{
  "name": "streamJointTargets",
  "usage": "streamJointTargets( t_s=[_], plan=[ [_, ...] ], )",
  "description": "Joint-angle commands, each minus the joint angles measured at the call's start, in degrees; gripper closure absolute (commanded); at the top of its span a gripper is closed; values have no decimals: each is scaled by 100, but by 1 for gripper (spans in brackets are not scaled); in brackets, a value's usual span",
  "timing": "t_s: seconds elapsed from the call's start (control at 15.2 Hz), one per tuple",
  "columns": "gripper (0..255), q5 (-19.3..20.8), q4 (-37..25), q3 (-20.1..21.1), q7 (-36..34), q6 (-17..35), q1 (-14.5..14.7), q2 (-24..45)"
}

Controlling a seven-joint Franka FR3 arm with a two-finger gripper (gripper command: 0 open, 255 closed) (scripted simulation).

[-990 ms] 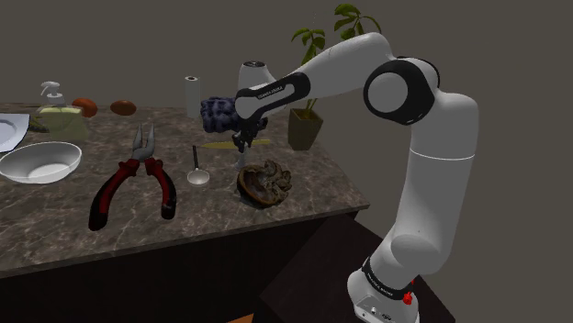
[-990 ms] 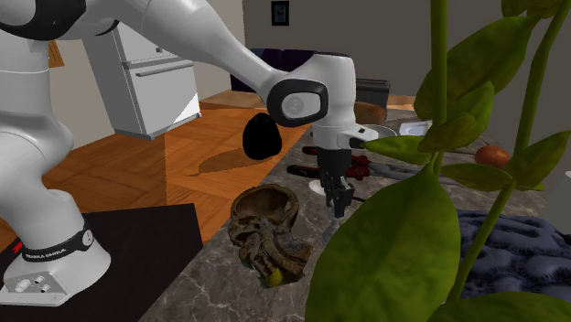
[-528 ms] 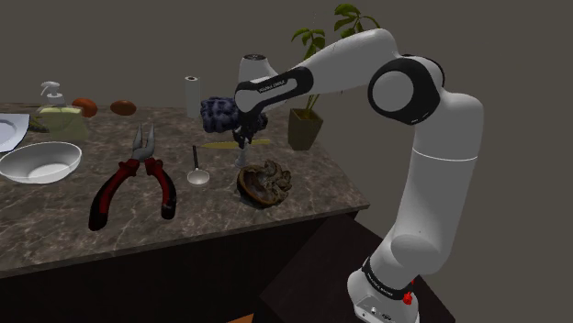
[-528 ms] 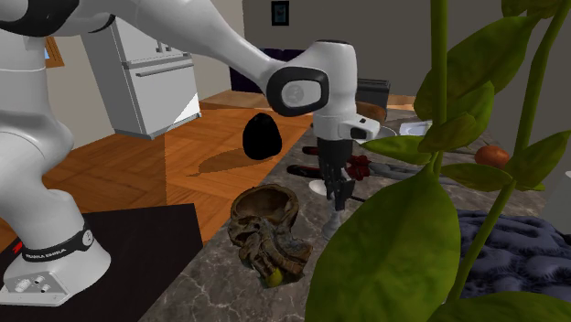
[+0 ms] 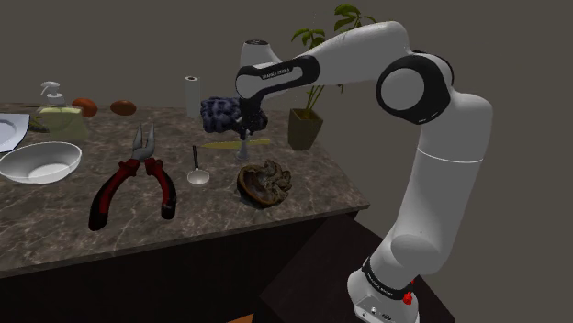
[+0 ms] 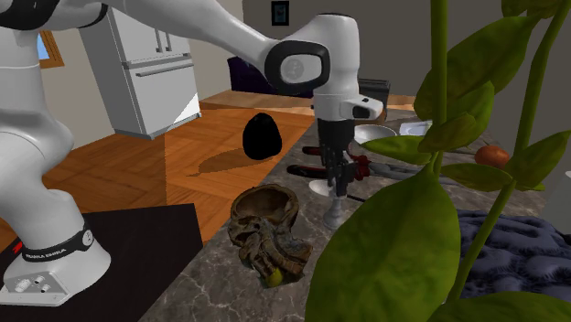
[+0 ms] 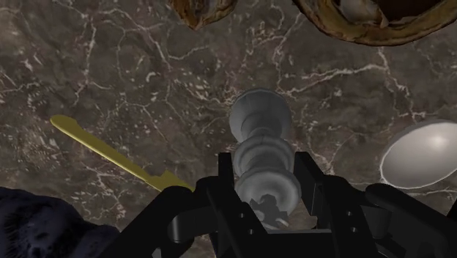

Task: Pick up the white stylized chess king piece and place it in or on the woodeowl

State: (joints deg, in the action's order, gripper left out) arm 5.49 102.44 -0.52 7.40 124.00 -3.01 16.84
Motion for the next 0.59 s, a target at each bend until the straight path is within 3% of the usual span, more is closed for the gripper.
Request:
streamJointTargets(
  t_s=[0.0, 0.53],
  plan=[
    [255, -8, -118, 2, 15, -154, 0, -36],
    [255, -33, -502, 8, 65, -709, 2, -209]
  ],
)
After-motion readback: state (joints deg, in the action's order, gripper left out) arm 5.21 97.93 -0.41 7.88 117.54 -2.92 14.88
